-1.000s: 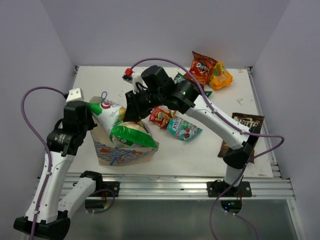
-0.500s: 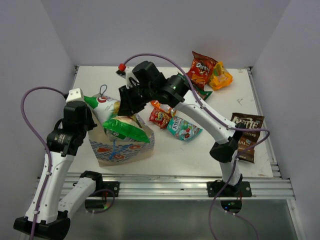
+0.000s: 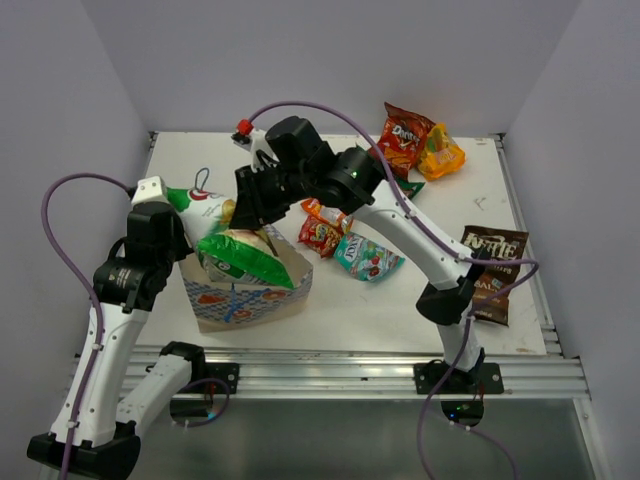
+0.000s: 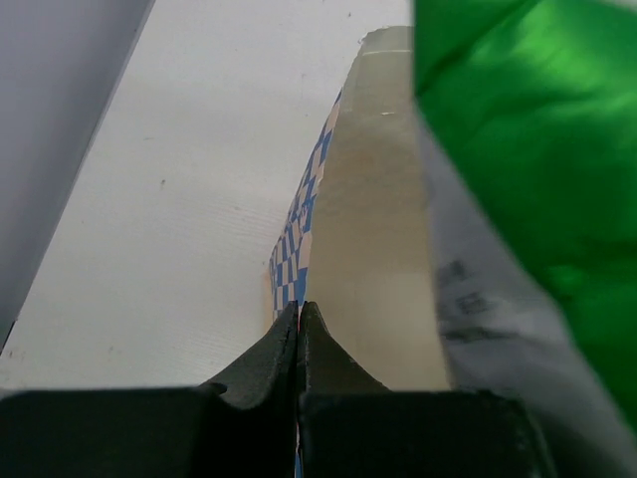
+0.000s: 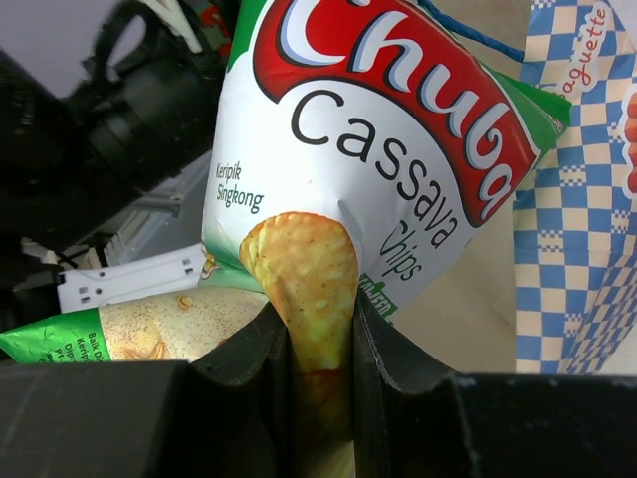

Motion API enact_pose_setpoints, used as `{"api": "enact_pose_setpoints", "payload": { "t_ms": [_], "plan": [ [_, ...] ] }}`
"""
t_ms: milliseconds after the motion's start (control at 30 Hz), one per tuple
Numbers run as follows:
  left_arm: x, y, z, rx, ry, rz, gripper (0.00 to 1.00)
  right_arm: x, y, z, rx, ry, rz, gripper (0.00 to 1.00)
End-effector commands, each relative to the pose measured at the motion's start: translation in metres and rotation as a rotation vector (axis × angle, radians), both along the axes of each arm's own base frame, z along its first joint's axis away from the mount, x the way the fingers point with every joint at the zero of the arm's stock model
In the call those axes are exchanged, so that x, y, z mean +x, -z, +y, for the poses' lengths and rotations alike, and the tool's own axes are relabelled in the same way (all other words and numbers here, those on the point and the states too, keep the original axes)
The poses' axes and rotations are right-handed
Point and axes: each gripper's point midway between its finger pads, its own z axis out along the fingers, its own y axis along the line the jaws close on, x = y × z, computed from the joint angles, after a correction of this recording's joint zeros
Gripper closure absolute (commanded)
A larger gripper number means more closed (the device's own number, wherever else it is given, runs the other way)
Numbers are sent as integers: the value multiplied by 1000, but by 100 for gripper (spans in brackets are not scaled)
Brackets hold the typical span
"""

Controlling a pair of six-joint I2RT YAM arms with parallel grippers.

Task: Place the snacks into the paper bag

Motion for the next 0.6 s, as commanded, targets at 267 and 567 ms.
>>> {"api": "enact_pose_setpoints", "payload": {
  "t_ms": [267,567],
  "plan": [
    [4,-6,-3,2,22,-20,100,-45,-80,-7,216,-90,19,100],
    [-1,-8,0,5,10,-27,100,-38,18,3,-10,-81,140,100]
  ]
}}
